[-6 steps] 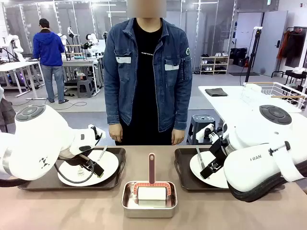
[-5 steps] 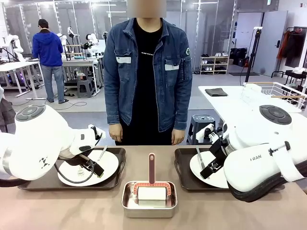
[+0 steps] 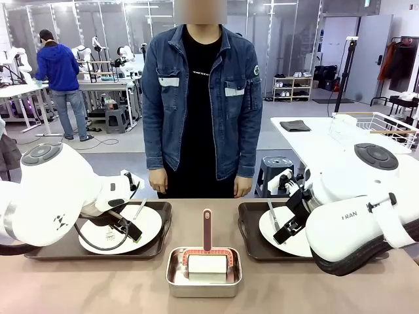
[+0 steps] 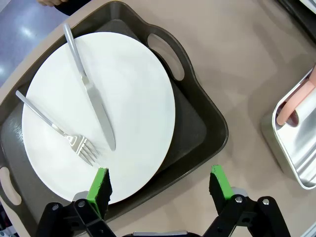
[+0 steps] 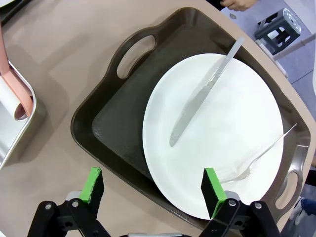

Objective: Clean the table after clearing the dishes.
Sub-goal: When the left (or right) Handle tray is removed, use the left hand (or right hand) to clean the left (or right) side of the table with the Lint Roller.

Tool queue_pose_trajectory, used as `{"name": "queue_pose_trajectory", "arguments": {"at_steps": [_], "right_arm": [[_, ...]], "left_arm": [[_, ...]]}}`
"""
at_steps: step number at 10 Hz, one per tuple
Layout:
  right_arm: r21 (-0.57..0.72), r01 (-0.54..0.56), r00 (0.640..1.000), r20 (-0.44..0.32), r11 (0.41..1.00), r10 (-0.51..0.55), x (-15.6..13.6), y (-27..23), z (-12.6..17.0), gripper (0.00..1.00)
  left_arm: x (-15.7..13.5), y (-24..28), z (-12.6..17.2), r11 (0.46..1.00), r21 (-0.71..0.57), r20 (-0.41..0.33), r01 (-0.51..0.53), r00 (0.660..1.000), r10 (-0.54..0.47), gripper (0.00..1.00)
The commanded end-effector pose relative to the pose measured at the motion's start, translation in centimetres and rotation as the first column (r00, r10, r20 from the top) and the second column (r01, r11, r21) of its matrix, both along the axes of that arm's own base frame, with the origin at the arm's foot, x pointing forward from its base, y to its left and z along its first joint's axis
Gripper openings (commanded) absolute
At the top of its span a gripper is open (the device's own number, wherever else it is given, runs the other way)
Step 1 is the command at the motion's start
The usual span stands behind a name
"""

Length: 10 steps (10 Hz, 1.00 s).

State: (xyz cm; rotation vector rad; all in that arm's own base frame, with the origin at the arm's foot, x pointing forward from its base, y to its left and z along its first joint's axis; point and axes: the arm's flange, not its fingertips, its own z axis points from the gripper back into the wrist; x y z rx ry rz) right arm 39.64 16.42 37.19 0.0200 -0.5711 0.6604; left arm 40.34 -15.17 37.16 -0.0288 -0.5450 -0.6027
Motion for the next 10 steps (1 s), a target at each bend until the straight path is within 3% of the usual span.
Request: {"name": "queue_pose_trajectory", "arguments": {"at_steps": [1, 4, 5, 8, 10], "right_arm": [[0.001, 0.0, 1.0, 0.0, 1.0, 0.0, 0.0, 0.1, 0.0, 1.0], [0.0, 0.0, 1.0, 0.0, 1.0, 0.0, 0.0, 0.0, 0.0, 1.0], [0.003, -0.002, 1.0, -0.001, 1.0, 0.002, 1.1, -0.2, 0.9, 1.0], [0.081, -0.033, 0.998, -0.057, 0.996, 0.038, 3.9, -1.0, 4.2, 1.0], [0.225, -0.089, 0.987, -0.113, 0.97, 0.116, 5.4, -2.8, 7.2, 1.0]], "left_arm": [[0.0, 0.0, 0.0, 1.0, 0.0, 0.0, -0.001, 1.0, 0.001, 1.0], [0.0, 0.0, 0.0, 1.0, 0.0, 0.0, 0.0, 1.0, 0.0, 1.0], [1.0, 0.5, 1.0, 0.999, -0.054, -0.047, 0.007, 0.999, -0.01, 1.0], [3.0, 2.9, 5.6, 0.986, -0.161, -0.116, 0.053, 0.991, -0.072, 1.0], [3.6, 5.5, 9.1, 0.951, -0.28, -0.193, 0.132, 0.963, -0.19, 1.0]]}}
